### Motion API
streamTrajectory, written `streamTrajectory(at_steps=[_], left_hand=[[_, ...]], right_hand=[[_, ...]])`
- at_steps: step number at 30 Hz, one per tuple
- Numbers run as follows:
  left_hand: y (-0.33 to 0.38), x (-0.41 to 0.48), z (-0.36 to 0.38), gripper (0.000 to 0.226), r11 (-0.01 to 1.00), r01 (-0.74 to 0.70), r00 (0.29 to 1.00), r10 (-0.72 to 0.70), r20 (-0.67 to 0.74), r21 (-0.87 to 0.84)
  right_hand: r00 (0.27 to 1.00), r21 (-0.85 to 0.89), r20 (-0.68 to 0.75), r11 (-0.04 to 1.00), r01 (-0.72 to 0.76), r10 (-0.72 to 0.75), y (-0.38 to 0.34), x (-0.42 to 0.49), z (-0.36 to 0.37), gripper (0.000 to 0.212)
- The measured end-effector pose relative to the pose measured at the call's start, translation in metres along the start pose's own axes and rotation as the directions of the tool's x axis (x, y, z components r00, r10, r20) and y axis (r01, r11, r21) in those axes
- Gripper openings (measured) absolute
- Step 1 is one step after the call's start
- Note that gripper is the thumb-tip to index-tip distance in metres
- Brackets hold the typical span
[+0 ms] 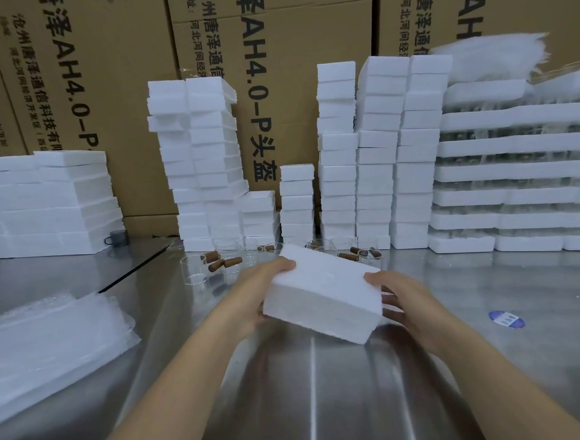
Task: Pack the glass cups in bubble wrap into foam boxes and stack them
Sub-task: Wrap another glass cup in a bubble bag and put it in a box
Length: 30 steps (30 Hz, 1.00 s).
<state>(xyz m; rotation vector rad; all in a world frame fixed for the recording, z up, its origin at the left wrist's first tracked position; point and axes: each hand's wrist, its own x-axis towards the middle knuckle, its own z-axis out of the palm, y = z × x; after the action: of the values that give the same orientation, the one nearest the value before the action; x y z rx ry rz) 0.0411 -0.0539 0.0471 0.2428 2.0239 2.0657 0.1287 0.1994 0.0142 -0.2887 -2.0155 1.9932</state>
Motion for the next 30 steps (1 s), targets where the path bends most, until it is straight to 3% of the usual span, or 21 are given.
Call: streamTrajectory(at_steps=[4, 9, 13, 18, 21, 23, 27, 30], left_hand=[[0.013, -0.002, -0.012, 0.038, 0.993, -0.106, 0.993, 0.109, 0.053, -0.049], [0.018, -0.008, -0.018, 0.033, 0.981, -0.185, 0.949, 0.164, 0.268, 0.053], [0.017, -0.015, -0.016, 0.045, 0.985, -0.143, 0.944, 0.106, 0.311, 0.100], [0.013, -0.011, -0.002, 0.062, 0.991, -0.127, 0.973, 0.119, 0.198, 0.029], [0.007, -0.011, 0.002, 0.094, 0.998, 0.039, 0.945, -0.022, 0.327, -0.045], [0.001, -0.012, 0.007, 0.105, 0.996, 0.087, 0.904, -0.077, 0.420, -0.005], [-0.004, -0.012, 0.023, 0.105, 0.999, 0.032, 0.930, -0.030, 0.366, -0.001], [-0.004, -0.013, 0.026, 0.086, 1.000, 0.011, 0.913, -0.010, 0.407, 0.001]], right_hand=[[0.987, -0.076, 0.153, 0.996, 0.054, -0.042, -0.020, -0.013, 0.013, 0.049], [0.933, -0.142, 0.360, 0.989, 0.044, 0.010, -0.033, -0.026, 0.020, 0.064], [0.887, -0.206, 0.462, 0.973, 0.106, 0.001, -0.039, -0.032, 0.040, 0.045], [0.958, -0.046, 0.268, 0.992, 0.115, -0.099, -0.036, -0.026, 0.049, 0.053], [0.980, 0.073, 0.115, 0.986, 0.153, -0.160, -0.023, -0.025, 0.043, 0.043], [0.987, 0.136, 0.036, 0.979, 0.149, -0.155, -0.021, -0.020, 0.044, 0.046], [0.984, 0.205, -0.043, 0.962, 0.180, -0.174, -0.020, -0.019, 0.043, 0.056], [0.976, 0.229, -0.124, 0.952, 0.204, -0.179, -0.021, -0.021, 0.044, 0.057]])
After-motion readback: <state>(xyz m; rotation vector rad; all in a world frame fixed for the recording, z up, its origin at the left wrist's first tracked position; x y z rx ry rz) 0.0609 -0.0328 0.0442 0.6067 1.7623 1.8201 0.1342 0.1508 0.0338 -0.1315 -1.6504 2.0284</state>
